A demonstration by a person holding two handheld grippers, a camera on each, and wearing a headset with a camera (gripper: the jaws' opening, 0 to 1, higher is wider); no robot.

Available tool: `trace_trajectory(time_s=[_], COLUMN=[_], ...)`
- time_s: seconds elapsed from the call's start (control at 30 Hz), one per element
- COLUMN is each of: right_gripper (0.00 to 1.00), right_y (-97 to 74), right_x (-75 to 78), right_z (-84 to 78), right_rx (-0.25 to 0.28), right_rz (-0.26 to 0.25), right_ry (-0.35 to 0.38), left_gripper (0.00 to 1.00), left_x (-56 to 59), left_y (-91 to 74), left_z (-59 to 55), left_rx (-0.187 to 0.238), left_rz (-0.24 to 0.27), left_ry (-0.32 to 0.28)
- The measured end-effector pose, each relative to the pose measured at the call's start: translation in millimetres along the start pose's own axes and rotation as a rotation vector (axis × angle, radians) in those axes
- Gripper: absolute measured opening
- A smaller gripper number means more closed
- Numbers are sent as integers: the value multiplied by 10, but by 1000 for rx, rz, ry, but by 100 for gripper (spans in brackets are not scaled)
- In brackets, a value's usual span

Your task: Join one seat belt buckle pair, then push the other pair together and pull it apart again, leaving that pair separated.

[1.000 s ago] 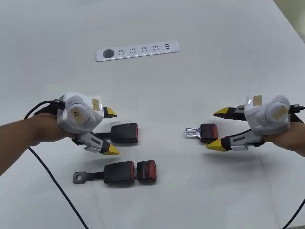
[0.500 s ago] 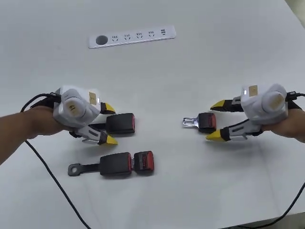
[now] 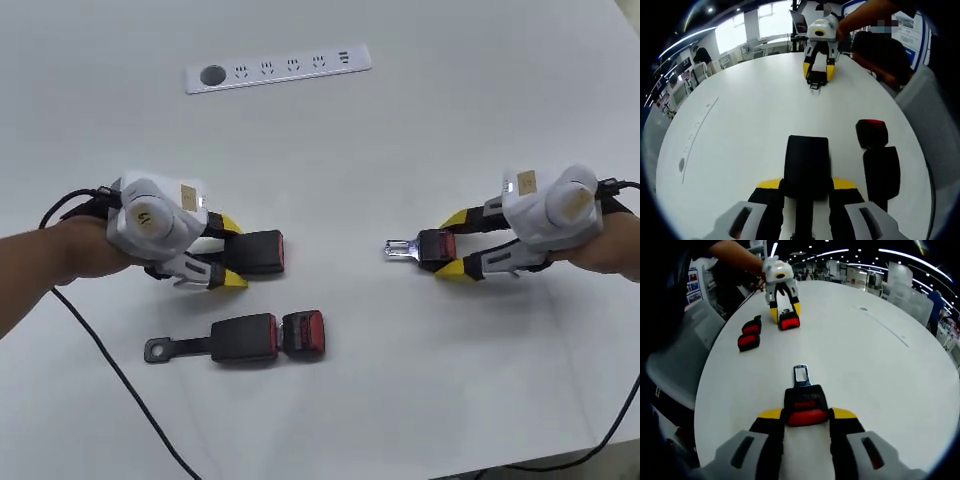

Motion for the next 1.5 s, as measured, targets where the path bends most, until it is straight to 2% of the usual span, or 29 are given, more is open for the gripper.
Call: trace_trajectory(time_s=[0.27, 0.57, 0.97, 1.5], right_gripper=[36, 36, 36, 36], right_y=[1, 12, 58, 179], right_x=[13, 14, 28, -49], right_z=[-19, -18, 15, 152], right_rx=[9, 28, 55, 132], right_rz=[23, 35, 48, 56], right_ry=[-36, -46, -54, -49], left_gripper=[34, 34, 34, 33], left_x=[-51, -57, -38, -21], left_y=[45, 62, 45, 33], left_z=[-13, 8, 20, 27], left_rx=[-3, -3, 27, 32], left_rz=[-14, -20, -26, -25], left_ry=[20, 44, 41, 37])
Point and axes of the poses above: the centre of the closed fingertips' face, and the gripper's own axes: y roughly forward along the fingers, x roughly to its right, z roughly out of its top, the point moved 2 cm from there along -y, roughly backward along the fingers
